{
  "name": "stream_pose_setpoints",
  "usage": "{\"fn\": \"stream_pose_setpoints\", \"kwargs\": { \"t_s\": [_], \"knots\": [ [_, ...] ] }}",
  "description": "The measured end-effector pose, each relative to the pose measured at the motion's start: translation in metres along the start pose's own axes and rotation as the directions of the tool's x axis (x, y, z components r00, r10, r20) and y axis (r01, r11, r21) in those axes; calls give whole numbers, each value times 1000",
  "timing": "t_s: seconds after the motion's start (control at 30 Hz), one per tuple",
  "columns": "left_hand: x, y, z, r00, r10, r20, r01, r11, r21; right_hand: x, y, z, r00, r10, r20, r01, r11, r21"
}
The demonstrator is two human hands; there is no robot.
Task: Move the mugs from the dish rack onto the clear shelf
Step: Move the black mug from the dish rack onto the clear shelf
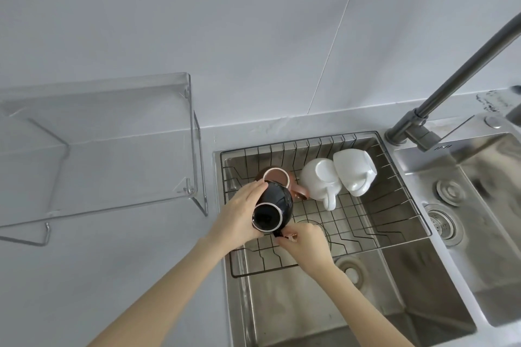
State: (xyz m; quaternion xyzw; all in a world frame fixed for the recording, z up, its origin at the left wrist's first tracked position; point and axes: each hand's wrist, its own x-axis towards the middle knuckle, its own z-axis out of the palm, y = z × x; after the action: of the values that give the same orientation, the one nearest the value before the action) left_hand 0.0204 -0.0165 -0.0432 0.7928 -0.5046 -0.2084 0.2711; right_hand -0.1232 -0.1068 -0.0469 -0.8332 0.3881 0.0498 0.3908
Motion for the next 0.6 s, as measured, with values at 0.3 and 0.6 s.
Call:
{"fn": "stream_pose_setpoints", "kwargs": {
  "t_s": [0.3,0.6],
  "knots": [
    [-8,66,-76,923,-90,-375,13,979,-202,-38,-51,-83,915,-237,-326,287,951,116],
    [-43,79,-194,789,-107,-605,-65,964,-256,-43,-167,-114,746,-498,-442,567,823,31]
  ]
}}
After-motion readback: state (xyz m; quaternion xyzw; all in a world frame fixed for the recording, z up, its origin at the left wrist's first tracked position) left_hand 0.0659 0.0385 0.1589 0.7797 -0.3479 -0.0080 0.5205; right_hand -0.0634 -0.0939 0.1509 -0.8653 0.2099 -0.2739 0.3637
